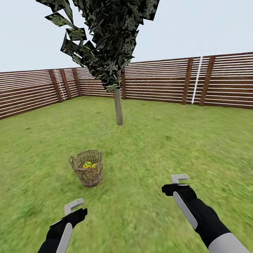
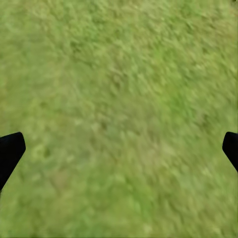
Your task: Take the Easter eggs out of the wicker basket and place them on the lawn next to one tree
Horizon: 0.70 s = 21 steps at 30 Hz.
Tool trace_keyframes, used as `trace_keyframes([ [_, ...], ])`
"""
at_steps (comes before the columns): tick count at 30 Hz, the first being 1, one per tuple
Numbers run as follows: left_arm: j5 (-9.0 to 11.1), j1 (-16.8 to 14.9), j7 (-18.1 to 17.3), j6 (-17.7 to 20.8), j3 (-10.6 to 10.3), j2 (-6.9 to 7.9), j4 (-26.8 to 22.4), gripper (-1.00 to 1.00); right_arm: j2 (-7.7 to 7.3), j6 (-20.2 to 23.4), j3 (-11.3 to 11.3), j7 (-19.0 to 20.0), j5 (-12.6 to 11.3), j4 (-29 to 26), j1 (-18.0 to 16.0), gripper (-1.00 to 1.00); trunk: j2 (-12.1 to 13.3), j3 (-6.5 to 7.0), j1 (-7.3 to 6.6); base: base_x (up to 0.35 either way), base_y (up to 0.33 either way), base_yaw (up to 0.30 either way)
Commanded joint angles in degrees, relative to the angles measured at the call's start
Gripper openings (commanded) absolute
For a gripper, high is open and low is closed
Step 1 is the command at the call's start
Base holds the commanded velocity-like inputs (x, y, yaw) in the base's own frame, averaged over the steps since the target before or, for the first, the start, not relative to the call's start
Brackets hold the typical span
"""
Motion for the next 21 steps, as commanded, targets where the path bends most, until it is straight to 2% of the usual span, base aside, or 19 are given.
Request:
trace_keyframes([
  [1,0.6,0.0,0.5,0.2,0.0,0.06,-0.1,1.00,-0.07,0.1,0.2,-0.6,-0.6,0.0,-0.1,1.00,0.0,-0.06,0.03,0.329,0.005,0.000],
  [13,0.6,0.0,0.5,0.2,0.5,0.60,-0.2,1.00,-0.08,0.0,0.4,-0.6,-0.4,0.0,-0.1,1.00,0.0,-0.06,0.03,0.326,0.107,0.003],
  [21,0.6,0.0,0.5,0.2,0.4,0.50,-0.2,1.00,-0.13,-0.2,1.1,-0.7,-0.3,0.2,-0.1,1.00,0.0,-0.06,0.03,0.324,0.117,0.195],
])
